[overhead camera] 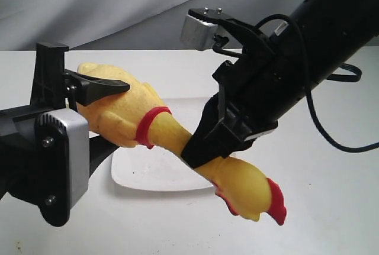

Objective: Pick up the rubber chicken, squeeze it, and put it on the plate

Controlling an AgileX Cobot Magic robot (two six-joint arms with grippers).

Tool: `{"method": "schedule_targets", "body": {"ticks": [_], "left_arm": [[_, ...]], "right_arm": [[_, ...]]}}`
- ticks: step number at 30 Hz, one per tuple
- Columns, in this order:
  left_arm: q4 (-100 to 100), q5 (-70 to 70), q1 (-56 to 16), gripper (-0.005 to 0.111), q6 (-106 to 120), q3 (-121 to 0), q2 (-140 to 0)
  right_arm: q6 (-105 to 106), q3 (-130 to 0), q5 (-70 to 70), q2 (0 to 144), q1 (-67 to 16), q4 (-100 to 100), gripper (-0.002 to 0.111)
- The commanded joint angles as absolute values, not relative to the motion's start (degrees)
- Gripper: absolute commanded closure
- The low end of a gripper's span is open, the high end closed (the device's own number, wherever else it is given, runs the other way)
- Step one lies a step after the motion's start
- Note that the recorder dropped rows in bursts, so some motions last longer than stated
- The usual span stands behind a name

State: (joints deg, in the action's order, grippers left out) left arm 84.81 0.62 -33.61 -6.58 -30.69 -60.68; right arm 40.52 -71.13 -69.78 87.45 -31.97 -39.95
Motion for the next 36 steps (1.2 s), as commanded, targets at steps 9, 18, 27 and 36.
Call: {"method": "schedule_targets", "body": {"ticks": [9,18,27,36], "left_arm": [[84.41,-3.27,-33.95,0.104,-5.90,-30.72,-60.21],[84.00,-3.51,-33.95,0.107,-10.39,-30.72,-60.21],[84.95,-3.05,-33.95,0.090,-10.02,-30.72,-60.21],[84.95,-3.00,-33.95,0.022,-10.02,-30.72,-60.21]], "right_arm": [[41.17,-71.45,-69.59,86.88,-31.95,-41.09,0.108],[41.17,-71.45,-69.59,86.88,-31.95,-40.98,0.108],[41.17,-71.45,-69.59,86.88,-31.95,-40.98,0.108],[41.17,-71.45,-69.59,86.88,-31.95,-40.98,0.108]]}}
